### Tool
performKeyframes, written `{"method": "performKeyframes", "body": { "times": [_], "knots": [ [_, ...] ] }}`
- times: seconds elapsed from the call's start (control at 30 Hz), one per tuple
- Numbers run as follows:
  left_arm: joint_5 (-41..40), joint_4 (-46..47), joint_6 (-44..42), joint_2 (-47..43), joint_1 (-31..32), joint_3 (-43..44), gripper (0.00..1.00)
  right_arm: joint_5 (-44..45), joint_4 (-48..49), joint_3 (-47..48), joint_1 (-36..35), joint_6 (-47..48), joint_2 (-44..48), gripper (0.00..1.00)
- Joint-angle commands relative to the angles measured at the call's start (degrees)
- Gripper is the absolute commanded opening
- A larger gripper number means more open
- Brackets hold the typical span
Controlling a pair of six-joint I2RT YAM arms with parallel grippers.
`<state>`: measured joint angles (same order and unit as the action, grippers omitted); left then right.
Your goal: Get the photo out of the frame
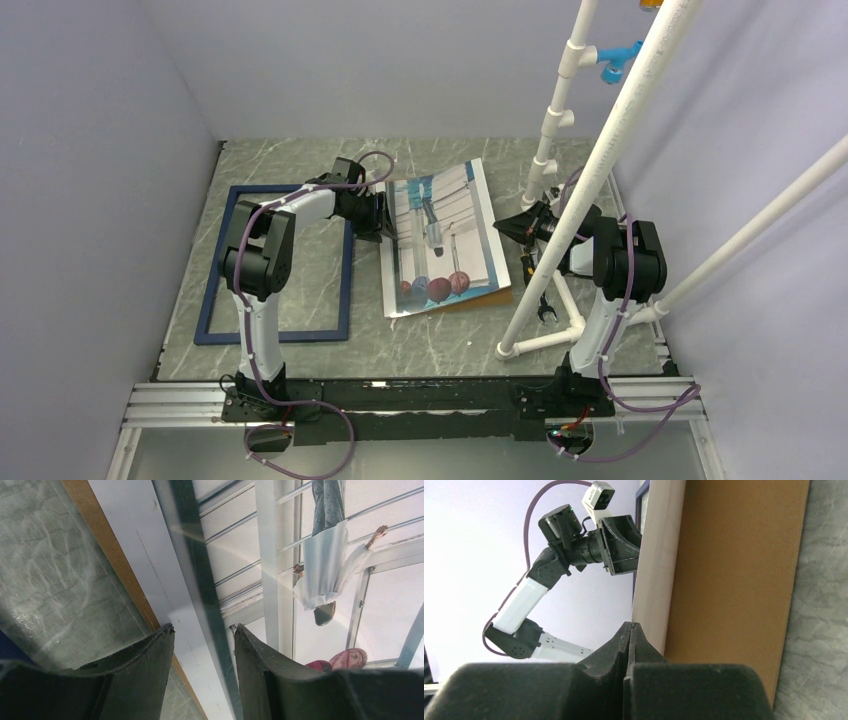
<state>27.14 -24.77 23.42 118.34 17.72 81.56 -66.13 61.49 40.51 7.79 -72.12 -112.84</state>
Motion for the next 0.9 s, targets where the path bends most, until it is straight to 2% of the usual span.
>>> {"method": "performKeyframes", "body": {
  "times": [0.0, 0.33, 0.47, 0.73, 0.87],
  "knots": [
    [-6.48, -2.49, -2.94, 3.30, 0.28, -1.83, 0.55, -0.51, -1.41, 0.78, 0.40, 3.76, 1.64, 0.00],
    [-5.98, -2.40, -2.94, 3.06, 0.22, -1.84, 0.59, 0.87, -8.31, 0.71, 1.35, 7.86, 5.50, 0.00],
    [-5.27, -1.75, -2.94, 2.27, 0.29, -2.33, 0.64, 1.13, -5.57, 0.37, 1.50, 5.48, 5.88, 0.00],
    [-4.42, 1.88, -3.30, -2.94, 0.13, -4.87, 0.78, 2.43, -9.78, 2.01, 0.94, 7.57, 6.62, 0.00],
    [-4.11, 1.81, -3.10, -2.56, 0.12, -4.65, 0.77, 4.49, -22.84, 4.04, 0.72, 17.02, 7.84, 0.00]
  ]
}}
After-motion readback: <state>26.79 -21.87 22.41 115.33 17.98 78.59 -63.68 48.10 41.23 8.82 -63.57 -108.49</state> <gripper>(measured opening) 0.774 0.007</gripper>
